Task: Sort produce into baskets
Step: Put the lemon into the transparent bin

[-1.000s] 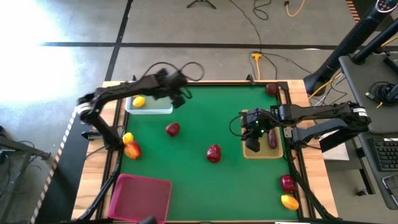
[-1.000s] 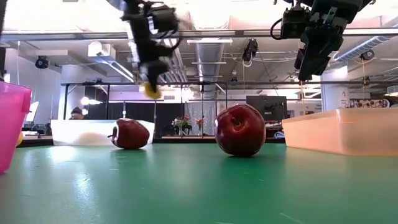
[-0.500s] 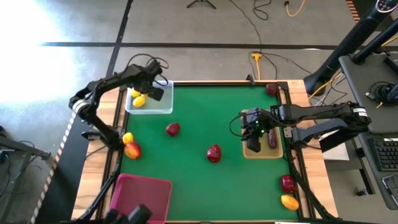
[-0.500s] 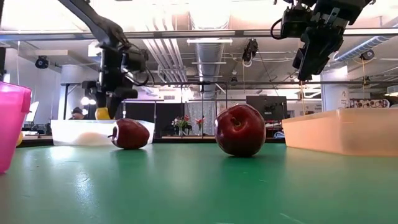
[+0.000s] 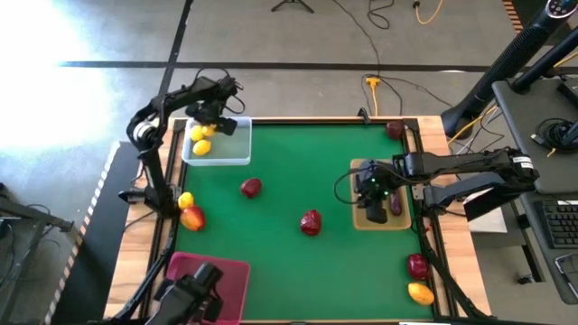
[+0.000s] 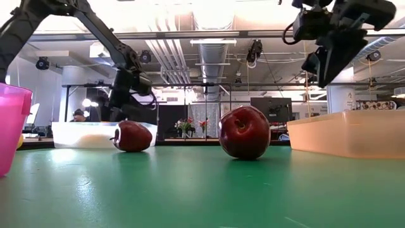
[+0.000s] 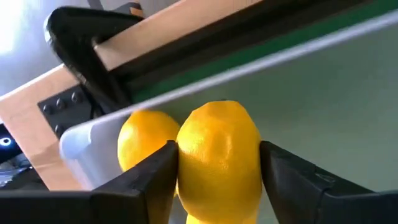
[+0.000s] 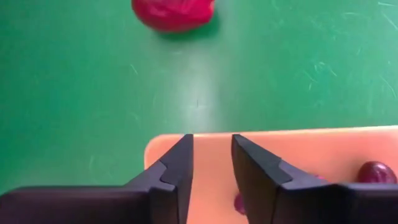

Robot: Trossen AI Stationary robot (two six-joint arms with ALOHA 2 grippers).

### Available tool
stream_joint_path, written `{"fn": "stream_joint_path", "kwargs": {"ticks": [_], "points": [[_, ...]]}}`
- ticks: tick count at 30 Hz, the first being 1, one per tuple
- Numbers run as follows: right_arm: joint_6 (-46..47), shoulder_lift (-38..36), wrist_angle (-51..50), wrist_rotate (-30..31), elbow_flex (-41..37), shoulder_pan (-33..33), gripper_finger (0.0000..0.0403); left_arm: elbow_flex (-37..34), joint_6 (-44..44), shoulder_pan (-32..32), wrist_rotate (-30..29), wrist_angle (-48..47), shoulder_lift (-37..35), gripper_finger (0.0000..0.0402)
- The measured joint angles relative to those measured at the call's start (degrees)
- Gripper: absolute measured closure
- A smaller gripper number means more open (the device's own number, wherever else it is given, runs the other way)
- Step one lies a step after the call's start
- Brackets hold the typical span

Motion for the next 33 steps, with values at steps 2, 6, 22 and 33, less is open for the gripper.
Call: {"fn": "stream_joint_path", "kwargs": {"ticks": [2, 6, 22, 33], "points": [[-1.48, -0.27, -0.74, 0.04, 0.00, -0.03, 0.0285, 1.08, 0.45, 0.00, -0.02, -0.22, 0.91, 0.0183], [-2.28, -1.00, -1.56, 0.69, 0.00, -0.07, 0.0253, 3.55, 1.70, -0.24, -0.25, -3.70, 1.03, 0.0155], [-3.52, -7.11, 0.45, 5.12, 6.44, 0.14, 0.0225, 4.02, -9.47, -24.01, 6.10, -24.74, -17.49, 0.0128], [-2.82, -7.02, 0.46, 5.03, 7.67, 3.94, 0.0225, -13.36, -31.68, -49.20, 3.24, -25.71, -27.82, 0.0130]]}}
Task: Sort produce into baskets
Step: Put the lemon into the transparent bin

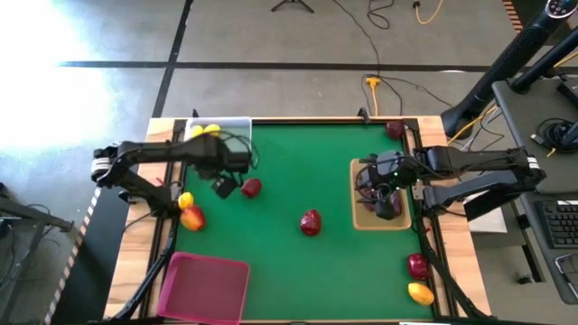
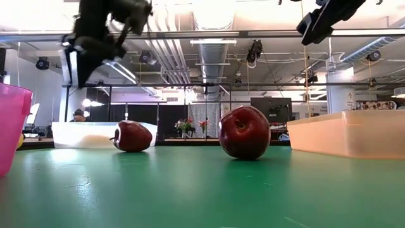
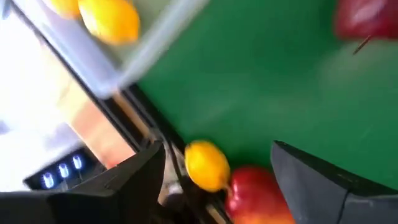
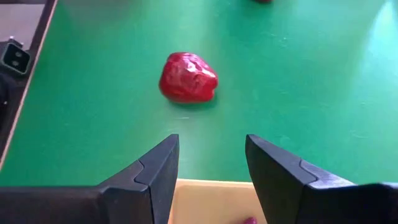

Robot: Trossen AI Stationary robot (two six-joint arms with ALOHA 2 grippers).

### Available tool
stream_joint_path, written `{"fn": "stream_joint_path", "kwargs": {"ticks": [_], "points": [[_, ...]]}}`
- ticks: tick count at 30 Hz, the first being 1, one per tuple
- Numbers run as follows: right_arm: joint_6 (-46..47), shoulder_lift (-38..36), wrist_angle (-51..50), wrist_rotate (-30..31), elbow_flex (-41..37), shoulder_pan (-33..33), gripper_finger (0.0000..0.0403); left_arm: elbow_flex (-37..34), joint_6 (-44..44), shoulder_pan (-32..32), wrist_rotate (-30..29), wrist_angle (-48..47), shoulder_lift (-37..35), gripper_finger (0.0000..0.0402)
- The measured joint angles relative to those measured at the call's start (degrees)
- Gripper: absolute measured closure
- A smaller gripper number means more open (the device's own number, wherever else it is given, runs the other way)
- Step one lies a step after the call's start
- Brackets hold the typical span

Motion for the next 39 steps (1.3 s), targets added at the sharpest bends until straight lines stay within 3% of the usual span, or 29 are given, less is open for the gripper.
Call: {"fn": "stream_joint_path", "kwargs": {"ticks": [6, 15, 31, 39], "points": [[0.37, 0.03, -0.36, -0.04, -0.20, 2.16, 0.0225, -12.03, -9.88, -0.22, 3.94, -0.13, -1.33, 0.0155], [1.16, 0.12, -0.23, -0.02, -0.24, 2.48, 0.0230, -22.52, -6.97, 1.13, 6.86, 4.92, 0.12, 0.0168], [1.17, 4.65, 3.35, -0.02, -0.28, 2.46, 0.0230, -23.38, 1.85, 8.86, 8.83, 8.09, 9.01, 0.0167], [1.90, 5.70, 2.62, -0.03, -0.28, 2.47, 0.0230, -23.25, 6.97, 9.34, 11.95, 9.26, 15.20, 0.0167]]}}
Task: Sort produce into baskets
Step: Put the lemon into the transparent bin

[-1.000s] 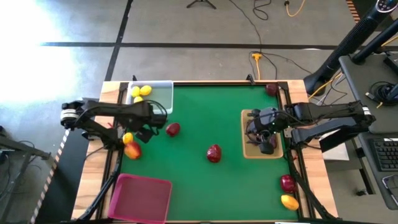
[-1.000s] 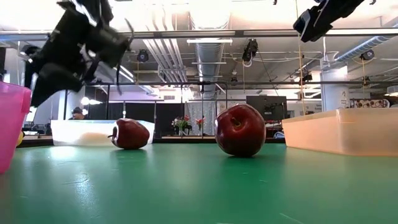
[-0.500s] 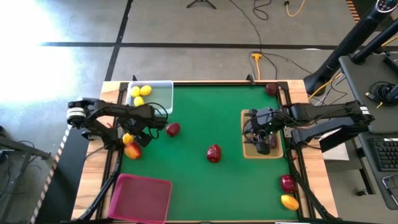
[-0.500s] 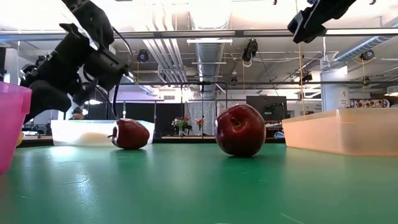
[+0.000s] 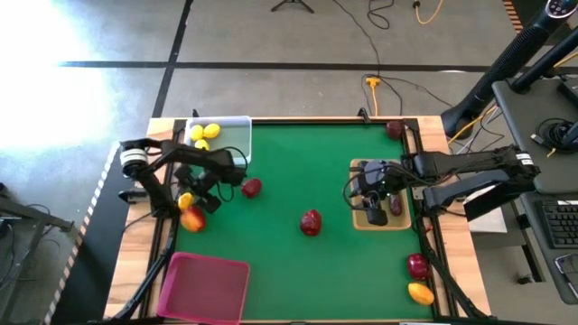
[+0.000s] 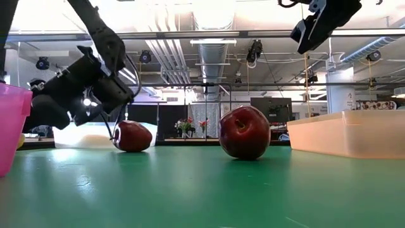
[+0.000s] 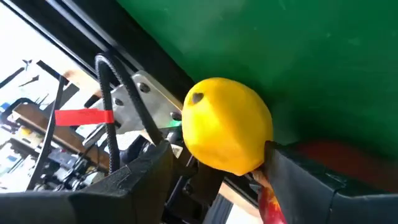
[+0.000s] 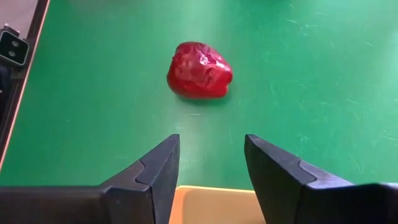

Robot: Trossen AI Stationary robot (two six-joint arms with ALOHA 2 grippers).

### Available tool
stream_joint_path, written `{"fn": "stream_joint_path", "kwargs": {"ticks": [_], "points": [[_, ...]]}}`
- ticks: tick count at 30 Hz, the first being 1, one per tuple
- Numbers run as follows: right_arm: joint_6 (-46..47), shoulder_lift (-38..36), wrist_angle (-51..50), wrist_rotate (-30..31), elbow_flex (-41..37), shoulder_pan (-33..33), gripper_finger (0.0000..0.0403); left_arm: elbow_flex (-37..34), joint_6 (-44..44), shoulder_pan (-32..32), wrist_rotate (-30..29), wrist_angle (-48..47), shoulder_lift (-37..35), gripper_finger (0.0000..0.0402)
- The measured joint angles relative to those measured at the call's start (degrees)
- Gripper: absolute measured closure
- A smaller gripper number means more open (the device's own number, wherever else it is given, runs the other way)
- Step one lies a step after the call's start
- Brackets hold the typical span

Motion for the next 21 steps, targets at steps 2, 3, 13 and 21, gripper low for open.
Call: {"fn": "stream_joint_path", "kwargs": {"ticks": [2, 3, 13, 21], "points": [[0.02, 0.00, 0.03, -0.01, 0.00, 0.00, 0.0232, 0.00, 1.02, 0.01, 0.63, -0.04, 1.38, 0.0166], [0.08, 0.00, 0.01, 0.01, 0.00, 0.00, 0.0232, 0.00, 1.66, -0.01, 1.09, -0.06, 2.02, 0.0166], [0.96, -0.02, -1.62, -0.01, 0.00, 0.01, 0.0227, 0.34, 7.76, -1.04, 1.44, 0.83, 3.08, 0.0169], [2.47, -0.02, -1.63, -0.01, 0.00, -0.01, 0.0231, 0.31, 10.27, -3.25, 1.82, 1.39, 1.40, 0.0221]]}}
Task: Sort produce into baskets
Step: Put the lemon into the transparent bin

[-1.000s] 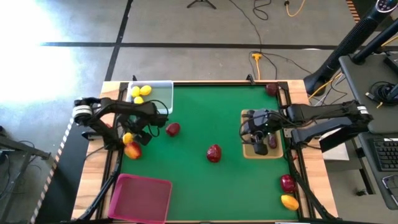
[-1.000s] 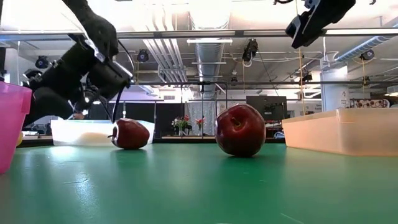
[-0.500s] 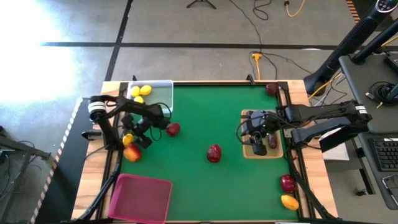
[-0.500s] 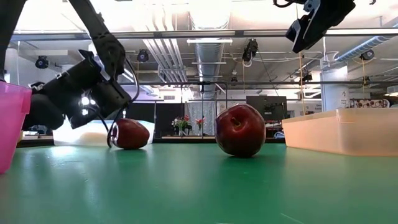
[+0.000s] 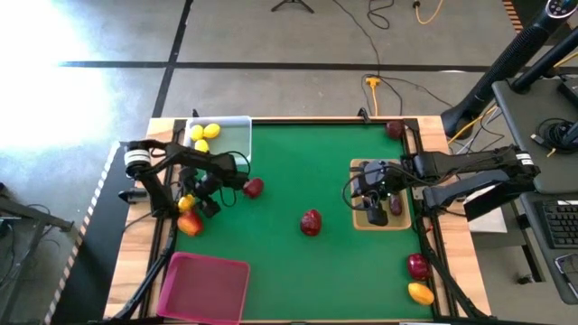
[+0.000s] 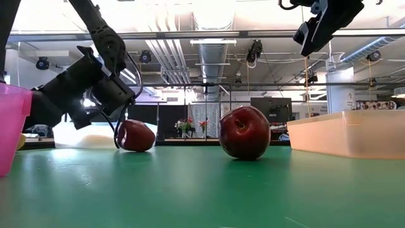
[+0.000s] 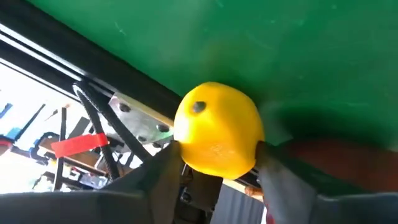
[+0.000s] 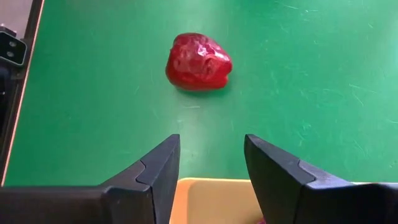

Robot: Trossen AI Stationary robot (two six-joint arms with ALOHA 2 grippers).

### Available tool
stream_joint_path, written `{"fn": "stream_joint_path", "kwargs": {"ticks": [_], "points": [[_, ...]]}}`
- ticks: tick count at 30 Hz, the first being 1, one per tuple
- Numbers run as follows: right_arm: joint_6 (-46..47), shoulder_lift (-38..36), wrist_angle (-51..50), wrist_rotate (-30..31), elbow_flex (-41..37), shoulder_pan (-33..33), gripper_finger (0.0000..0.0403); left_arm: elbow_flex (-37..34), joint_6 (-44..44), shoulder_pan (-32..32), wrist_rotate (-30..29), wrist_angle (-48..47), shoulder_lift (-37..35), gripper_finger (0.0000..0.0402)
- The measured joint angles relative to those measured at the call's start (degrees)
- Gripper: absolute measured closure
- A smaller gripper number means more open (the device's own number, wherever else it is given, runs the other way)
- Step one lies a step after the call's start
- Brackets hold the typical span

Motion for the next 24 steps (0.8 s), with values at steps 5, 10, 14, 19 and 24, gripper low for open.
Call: {"fn": "stream_joint_path", "kwargs": {"ticks": [5, 10, 14, 19, 24], "points": [[0.74, 0.00, -0.04, 0.00, 0.00, 0.02, 0.0234, 0.00, -0.17, -1.87, 1.73, 0.62, -0.19, 0.0276], [1.48, 0.00, -0.07, 0.00, 0.00, 0.01, 0.0232, 0.00, -2.27, -3.31, 2.44, 0.37, -0.34, 0.0263], [1.94, 0.00, -0.25, 0.00, 0.00, 0.00, 0.0232, -0.18, -3.16, -4.04, 2.52, 0.30, -0.58, 0.0212], [3.99, -0.02, -1.00, -0.04, 0.00, 0.00, 0.0229, -1.32, -3.07, -5.04, 2.89, 4.26, -0.72, 0.0149], [4.48, -0.02, -1.88, -0.07, 0.00, 0.02, 0.0234, -1.22, -3.97, -5.39, 3.76, 4.67, -0.21, 0.0128]]}}
